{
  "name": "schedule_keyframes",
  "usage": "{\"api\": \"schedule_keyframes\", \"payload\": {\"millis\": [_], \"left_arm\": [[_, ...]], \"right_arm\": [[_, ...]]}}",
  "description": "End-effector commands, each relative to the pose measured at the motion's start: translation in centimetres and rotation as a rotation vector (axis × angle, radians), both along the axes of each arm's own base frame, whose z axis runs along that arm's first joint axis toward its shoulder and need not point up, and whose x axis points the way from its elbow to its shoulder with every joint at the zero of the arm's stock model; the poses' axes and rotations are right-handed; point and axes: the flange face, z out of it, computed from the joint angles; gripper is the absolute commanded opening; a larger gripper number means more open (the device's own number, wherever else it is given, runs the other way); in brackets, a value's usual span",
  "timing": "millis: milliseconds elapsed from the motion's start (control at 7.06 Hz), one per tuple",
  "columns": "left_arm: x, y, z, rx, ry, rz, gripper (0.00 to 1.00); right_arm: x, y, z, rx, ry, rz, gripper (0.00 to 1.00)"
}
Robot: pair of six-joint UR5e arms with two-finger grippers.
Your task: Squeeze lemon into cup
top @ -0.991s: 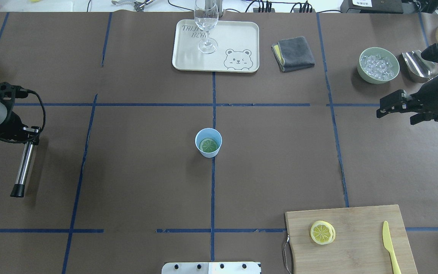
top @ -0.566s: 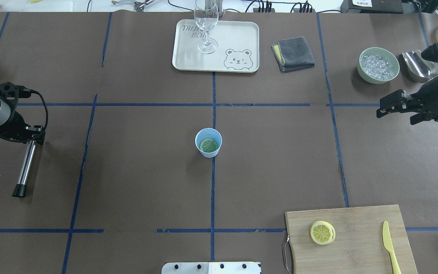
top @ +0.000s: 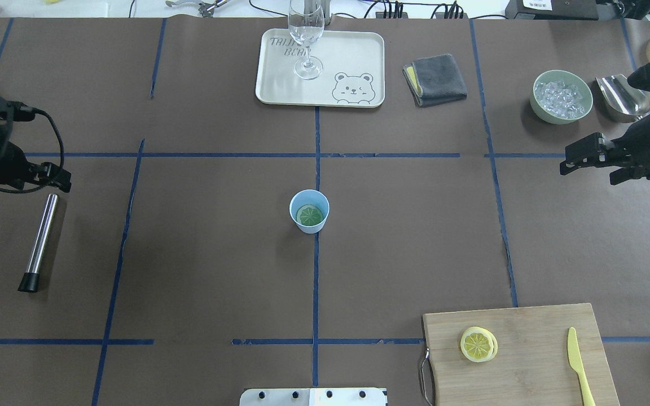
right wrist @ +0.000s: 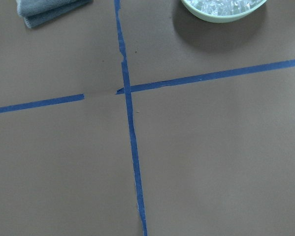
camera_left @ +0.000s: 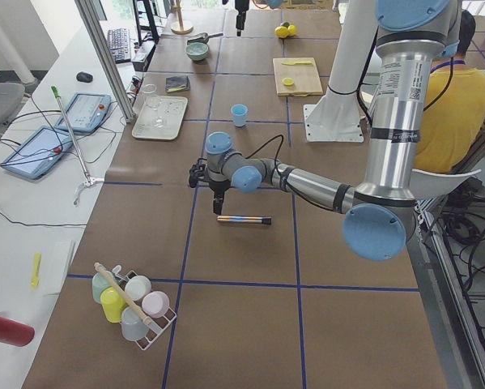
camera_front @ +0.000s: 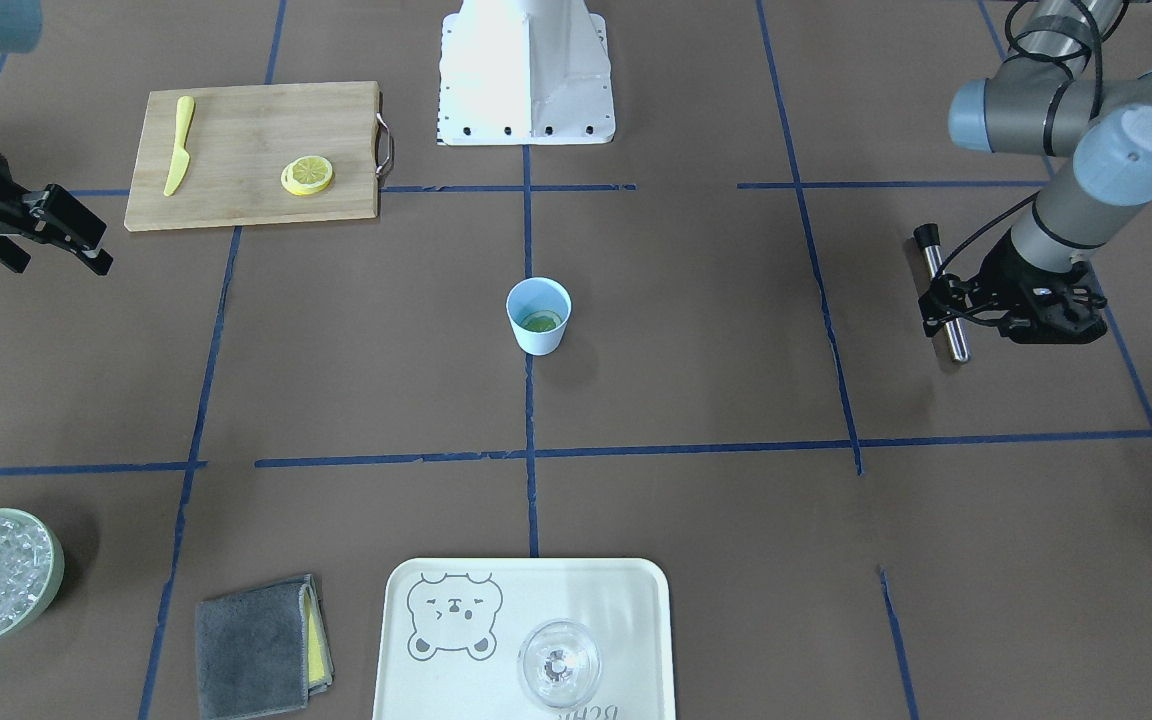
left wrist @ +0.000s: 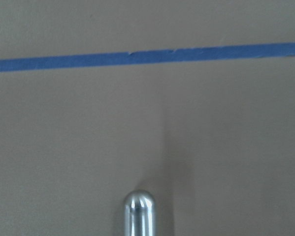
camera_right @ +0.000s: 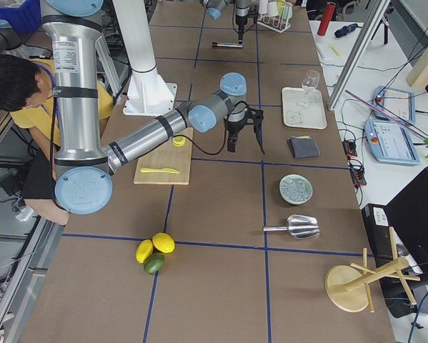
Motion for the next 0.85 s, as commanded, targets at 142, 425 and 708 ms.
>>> {"api": "schedule_keyframes", "payload": {"millis": [142,425,708], "left_arm": [[-15.7,1.9,0.2,0.163,0.096,0.051,1.00],[-21.5,4.0,4.7,0.209,0.057,0.080,1.00],[-27.3,5.4,9.9,0.252,0.003,0.098,1.00]], "right_arm": [[6.1,0.1,4.2,0.057,0.040,-0.034,1.00],[11.6,1.0,9.9,0.105,0.086,-0.087,1.00],[15.7,2.0,15.2,0.116,0.129,-0.161,1.00]]}}
